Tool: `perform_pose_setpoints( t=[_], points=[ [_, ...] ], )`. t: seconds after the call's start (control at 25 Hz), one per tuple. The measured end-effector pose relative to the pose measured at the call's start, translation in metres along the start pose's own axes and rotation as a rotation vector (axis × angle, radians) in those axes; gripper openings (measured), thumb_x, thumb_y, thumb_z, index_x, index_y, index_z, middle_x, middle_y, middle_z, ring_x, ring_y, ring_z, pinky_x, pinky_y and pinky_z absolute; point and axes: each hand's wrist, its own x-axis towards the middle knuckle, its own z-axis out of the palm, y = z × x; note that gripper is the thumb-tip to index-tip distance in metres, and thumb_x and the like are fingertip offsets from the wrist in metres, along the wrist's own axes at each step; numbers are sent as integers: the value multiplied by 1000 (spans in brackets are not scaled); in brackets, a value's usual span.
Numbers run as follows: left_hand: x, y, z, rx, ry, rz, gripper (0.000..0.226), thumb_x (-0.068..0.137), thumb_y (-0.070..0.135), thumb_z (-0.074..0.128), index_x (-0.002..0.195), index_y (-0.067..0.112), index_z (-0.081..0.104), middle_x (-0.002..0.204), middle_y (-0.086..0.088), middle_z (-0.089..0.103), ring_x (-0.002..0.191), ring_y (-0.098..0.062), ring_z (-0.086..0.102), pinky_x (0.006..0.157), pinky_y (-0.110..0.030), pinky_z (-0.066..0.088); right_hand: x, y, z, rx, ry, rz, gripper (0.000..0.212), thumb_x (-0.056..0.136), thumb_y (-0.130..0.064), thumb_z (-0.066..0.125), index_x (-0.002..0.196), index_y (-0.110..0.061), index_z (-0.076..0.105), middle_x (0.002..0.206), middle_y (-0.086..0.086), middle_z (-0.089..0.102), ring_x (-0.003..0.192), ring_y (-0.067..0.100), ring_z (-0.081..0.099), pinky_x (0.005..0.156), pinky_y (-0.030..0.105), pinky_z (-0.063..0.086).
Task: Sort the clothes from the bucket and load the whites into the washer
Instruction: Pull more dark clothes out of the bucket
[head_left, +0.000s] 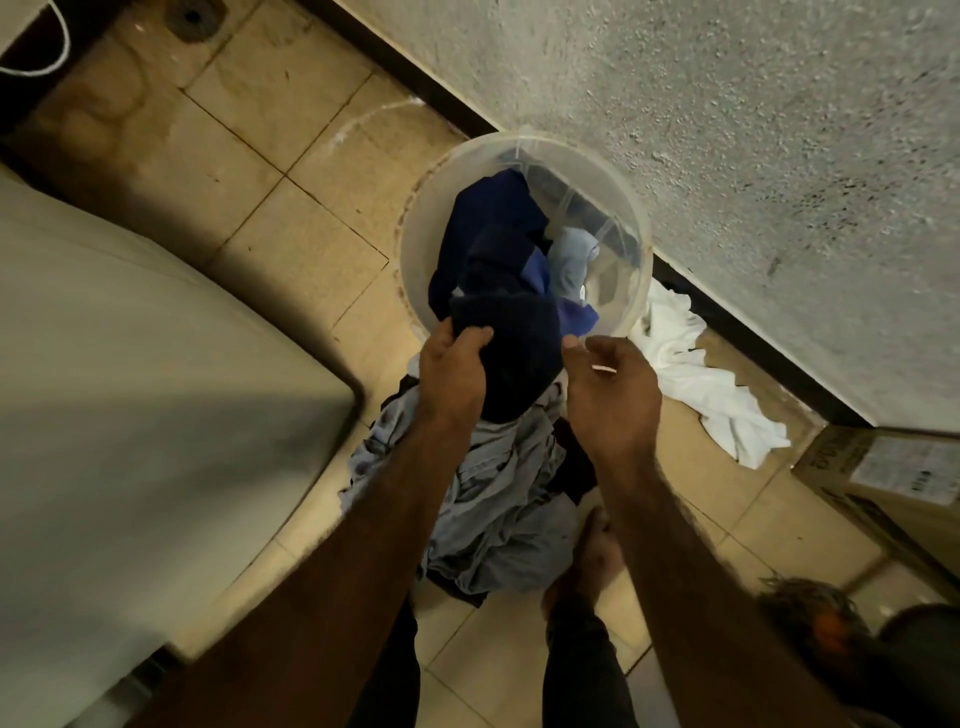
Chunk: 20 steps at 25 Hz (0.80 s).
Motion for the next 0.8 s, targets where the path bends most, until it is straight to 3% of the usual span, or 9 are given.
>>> perform_pose_setpoints(
  t=[0.12,0.2,0.32,0.4,0.52,0.6,0.68,0.76,0.8],
  points=[
    [-31,-17,-12,-45,10,-86,14,87,5,51,74,6,56,73,-10,58,71,-23,57,55,-26,44,16,0,10,-2,-78,58,47,85,-67,61,112,-28,61,102,-12,66,96,13,64,71,21,45],
    [-51,-29,-21,-119,-37,-90,13,82,3,48,70,9,49,72,-14,41,68,-28,40,58,-37,30,19,1,23,13,-202,135,72,76,-71,67,129,-24,54,119,-3,67,109,22,66,89,37,56],
    [-72,-42,-32,-237,-96,-135,24,75,13,48,54,18,36,61,-8,27,58,-23,25,61,-41,17,26,5,39,81,-238,198,101,70,-55,84,151,-21,33,138,4,57,118,26,60,103,44,52],
    [-76,-52,-39,-197,-67,-179,34,89,8,47,57,20,48,62,-4,44,59,-20,42,59,-32,31,30,12,46,15,-239,203,94,74,-35,85,151,-21,33,126,3,55,108,24,58,96,38,52],
    [-72,-56,-39,-251,-101,-308,32,101,10,36,80,5,60,82,-16,58,75,-25,58,67,-29,52,24,26,50,-81,-191,163,56,83,-11,69,136,-19,52,114,4,57,96,23,56,81,31,45],
    [-64,-49,-40,-388,-180,-343,43,103,25,36,83,11,72,84,-12,71,78,-24,69,67,-30,57,15,30,46,-8,-135,97,21,86,-5,61,102,-17,70,90,1,63,82,20,59,75,29,43],
    [-48,-41,-43,-401,-144,-325,42,100,40,45,82,21,79,88,-5,77,85,-21,74,71,-32,59,4,29,40,136,-109,72,32,85,0,59,65,-24,66,59,-8,59,58,9,55,60,25,45],
    [-24,-34,-45,-280,-157,-350,40,99,51,48,100,23,76,104,-5,77,97,-21,73,76,-34,59,-13,26,31,281,-144,77,44,81,7,59,55,-27,69,54,-12,61,54,6,56,54,23,49],
    [-12,-31,-45,-207,-217,-378,44,98,55,50,113,21,71,115,-8,74,104,-24,71,83,-38,59,-23,27,29,336,-183,67,45,79,11,59,56,-26,73,59,-5,66,59,12,60,57,27,53]
  ],
)
